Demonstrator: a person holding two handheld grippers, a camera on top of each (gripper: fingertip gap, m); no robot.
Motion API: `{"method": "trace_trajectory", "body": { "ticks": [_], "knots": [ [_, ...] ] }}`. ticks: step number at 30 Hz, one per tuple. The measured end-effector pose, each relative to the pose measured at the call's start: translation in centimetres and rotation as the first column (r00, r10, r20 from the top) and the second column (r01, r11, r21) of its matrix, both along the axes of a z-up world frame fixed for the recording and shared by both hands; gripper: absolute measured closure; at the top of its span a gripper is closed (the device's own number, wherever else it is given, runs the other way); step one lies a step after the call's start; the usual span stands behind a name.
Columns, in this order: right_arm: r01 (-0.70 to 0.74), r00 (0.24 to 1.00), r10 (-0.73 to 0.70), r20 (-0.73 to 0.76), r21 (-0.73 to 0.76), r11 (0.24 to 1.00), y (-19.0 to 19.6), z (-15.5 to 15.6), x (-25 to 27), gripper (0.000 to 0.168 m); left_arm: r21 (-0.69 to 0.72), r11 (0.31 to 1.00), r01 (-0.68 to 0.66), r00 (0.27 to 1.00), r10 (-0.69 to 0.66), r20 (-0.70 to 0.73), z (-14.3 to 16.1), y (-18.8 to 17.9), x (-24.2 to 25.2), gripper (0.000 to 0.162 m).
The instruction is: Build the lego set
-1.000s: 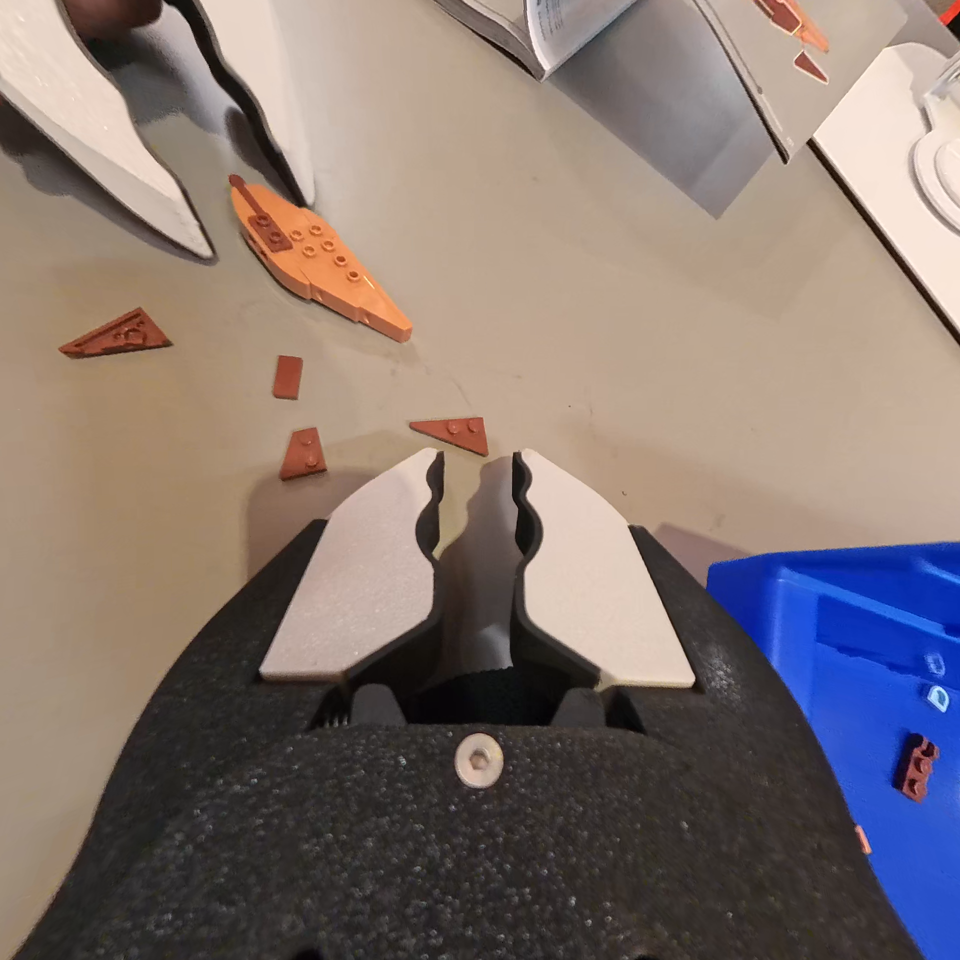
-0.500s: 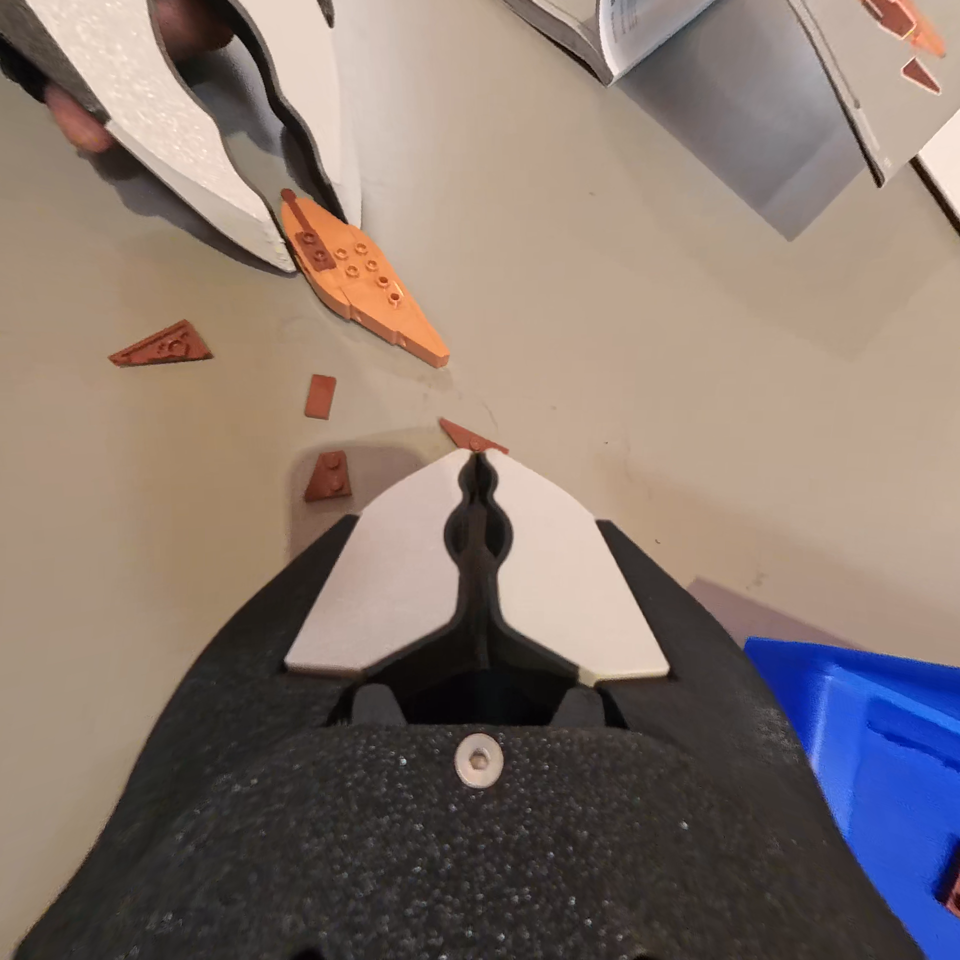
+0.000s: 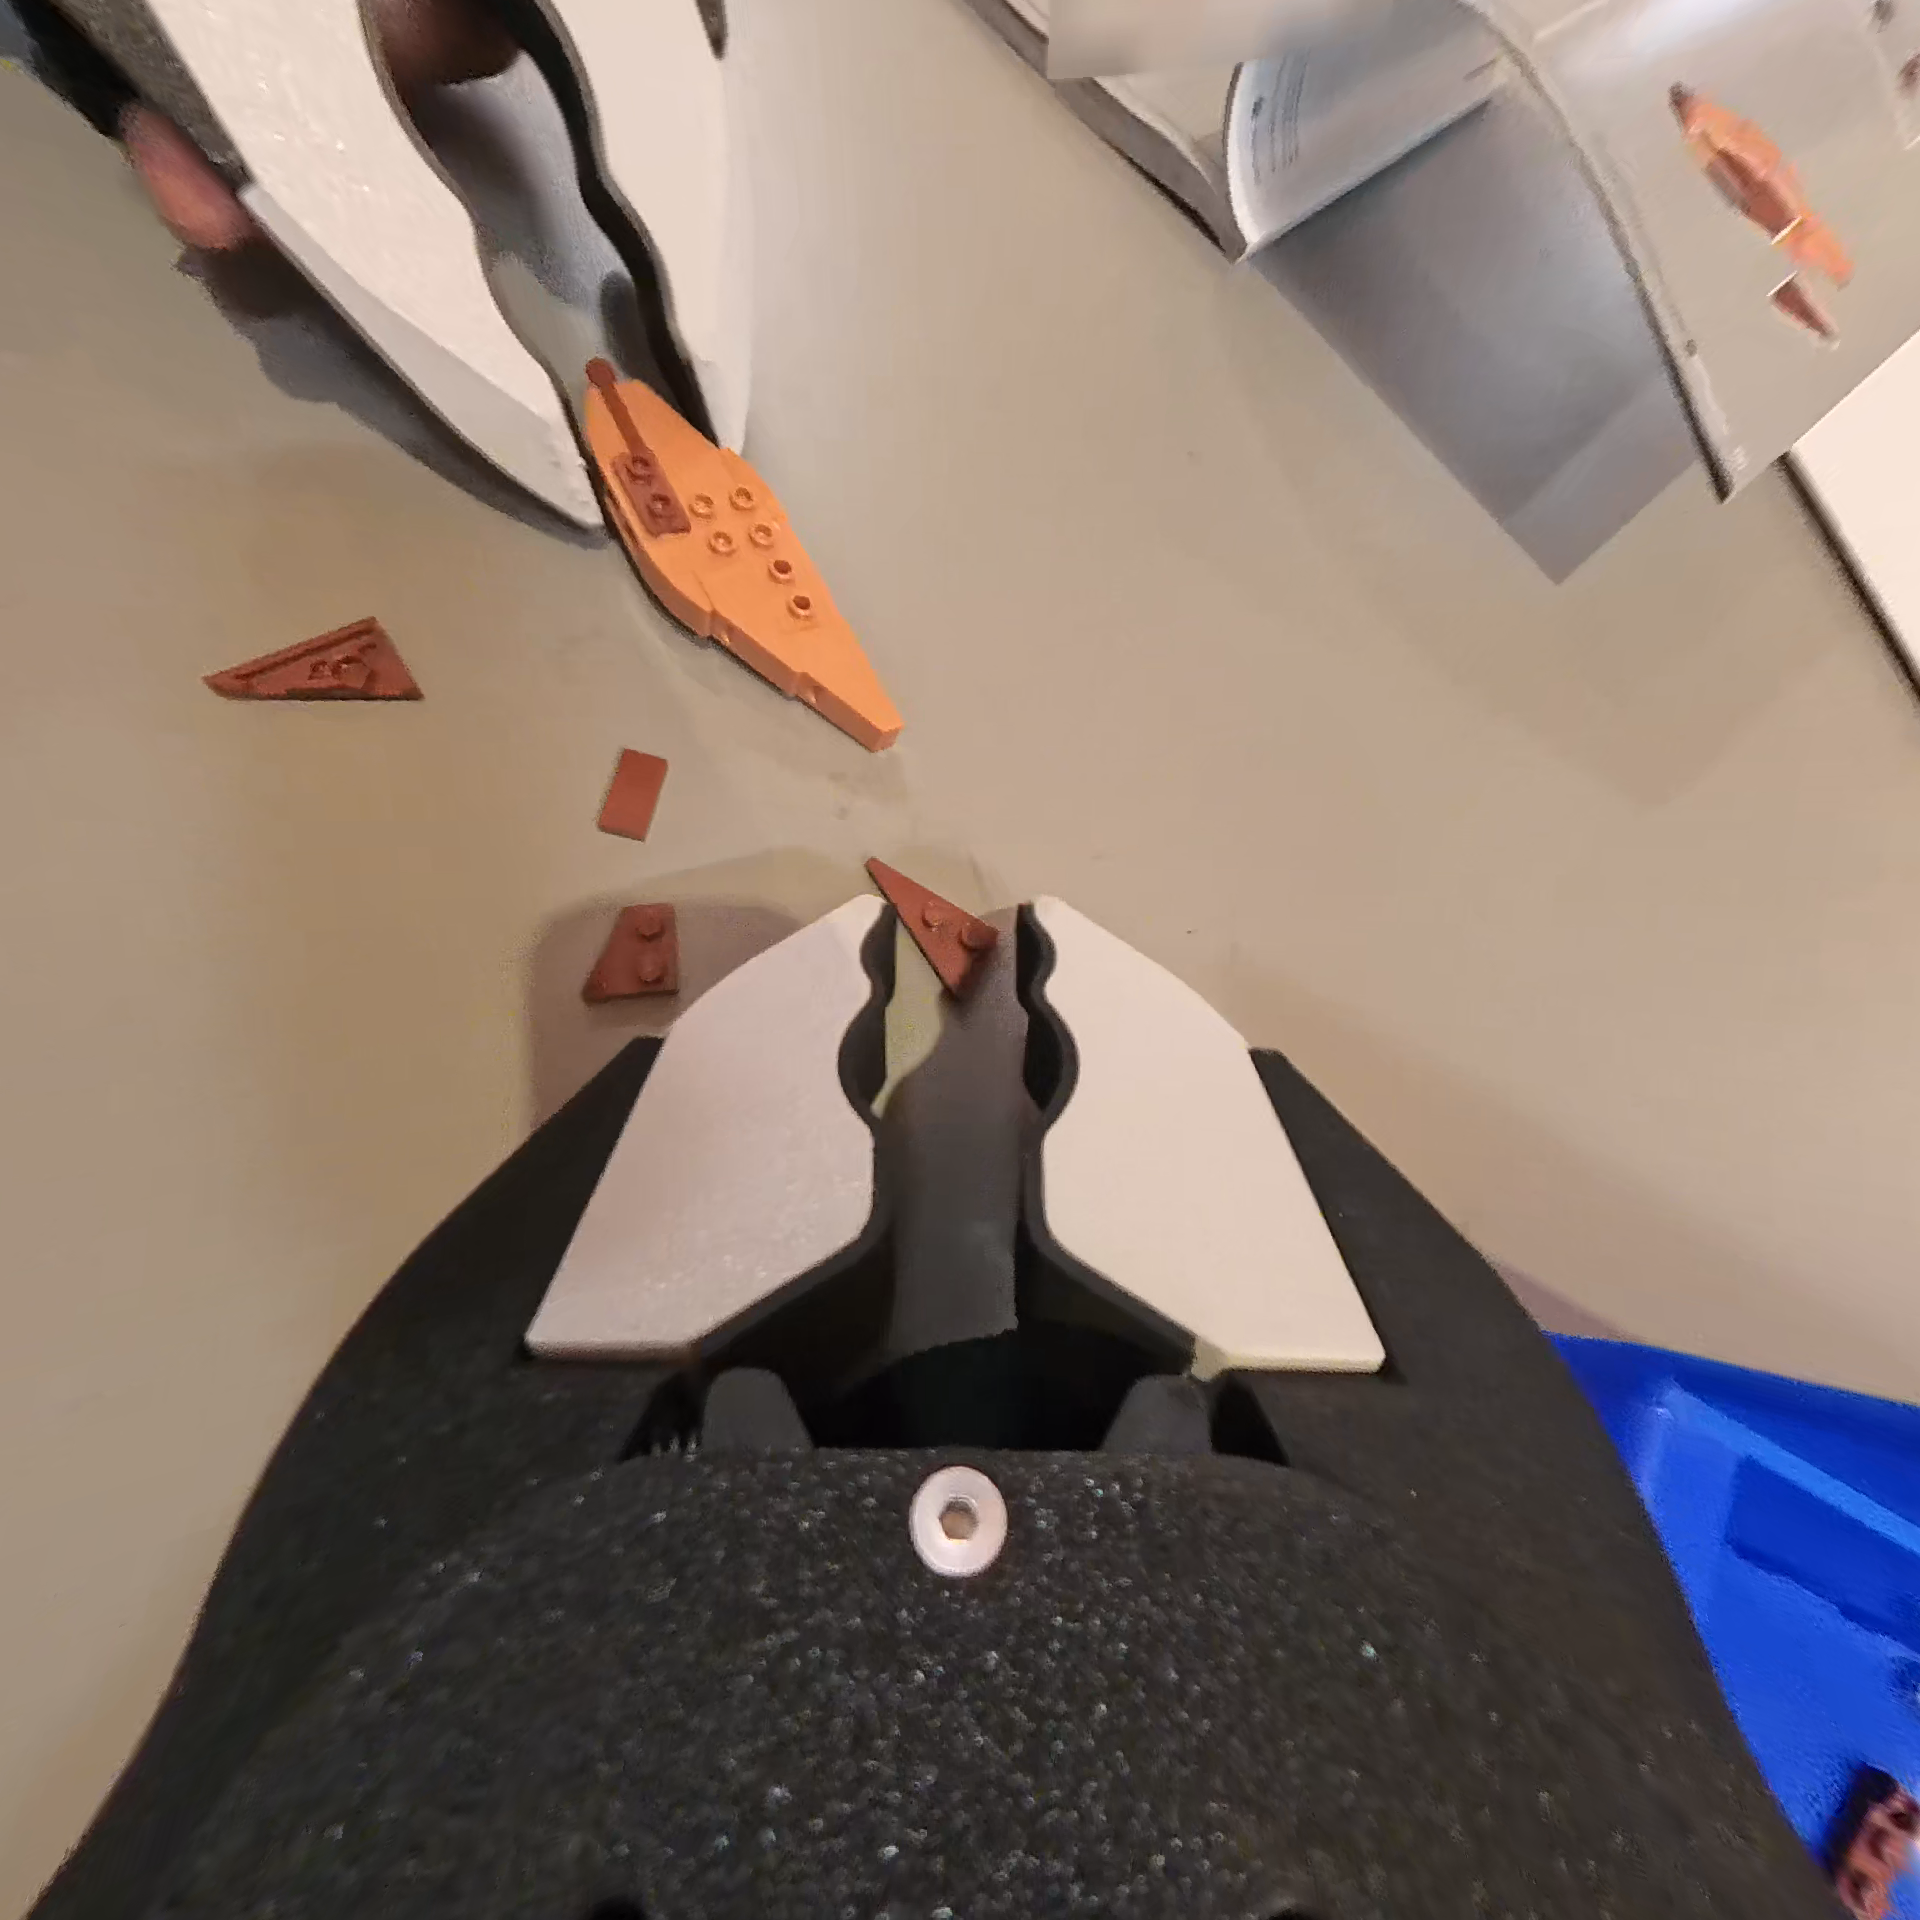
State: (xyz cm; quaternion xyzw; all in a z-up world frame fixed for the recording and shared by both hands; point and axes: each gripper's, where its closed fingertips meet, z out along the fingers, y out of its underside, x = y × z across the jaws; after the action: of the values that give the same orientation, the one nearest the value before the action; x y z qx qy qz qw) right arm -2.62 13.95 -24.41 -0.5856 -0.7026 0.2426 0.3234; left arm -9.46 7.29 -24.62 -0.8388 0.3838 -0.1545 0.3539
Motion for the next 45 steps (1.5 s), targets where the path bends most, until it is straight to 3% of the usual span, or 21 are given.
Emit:
{"method": "trace_trajectory", "body": {
  "ticks": [6,12,16,20,23,45],
  "knots": [
    [0.019,0.996,-0.004,0.09,-0.167,0.986,-0.1,-0.6,-0.2,0.148,-0.003,1.0,0.003,1.0,-0.003,0.004,0.0,-0.1,0.1,0.139],
    [-0.016,0.997,0.023,0.076,-0.089,0.996,-0.5,-0.6,-0.1,0.16,0.006,1.0,0.001,1.0,-0.001,0.015,0.0,0.1,0.0,0.139],
    [-0.12,0.992,0.123,-0.007,0.17,0.978,-1.4,0.3,0.1,0.16,0.033,0.999,0.011,1.0,-0.011,0.003,0.0,0.3,0.0,0.139],
    [-0.199,0.966,0.255,-0.045,0.503,0.841,-2.2,1.2,-0.1,0.16,0.062,0.998,0.03,1.0,-0.03,-0.004,0.0,0.4,0.2,0.14],
    [-0.202,0.944,0.321,-0.076,0.635,0.745,-2.7,2.4,-0.5,0.16,0.092,0.995,0.044,0.999,-0.043,-0.017,0.2,0.4,0.3,0.14],
    [-0.165,0.927,0.342,-0.156,0.648,0.743,-3.4,3.6,-0.7,0.16,0.13,0.989,0.072,0.997,-0.066,-0.049,0.3,0.4,0.6,0.14]
  ]
}}
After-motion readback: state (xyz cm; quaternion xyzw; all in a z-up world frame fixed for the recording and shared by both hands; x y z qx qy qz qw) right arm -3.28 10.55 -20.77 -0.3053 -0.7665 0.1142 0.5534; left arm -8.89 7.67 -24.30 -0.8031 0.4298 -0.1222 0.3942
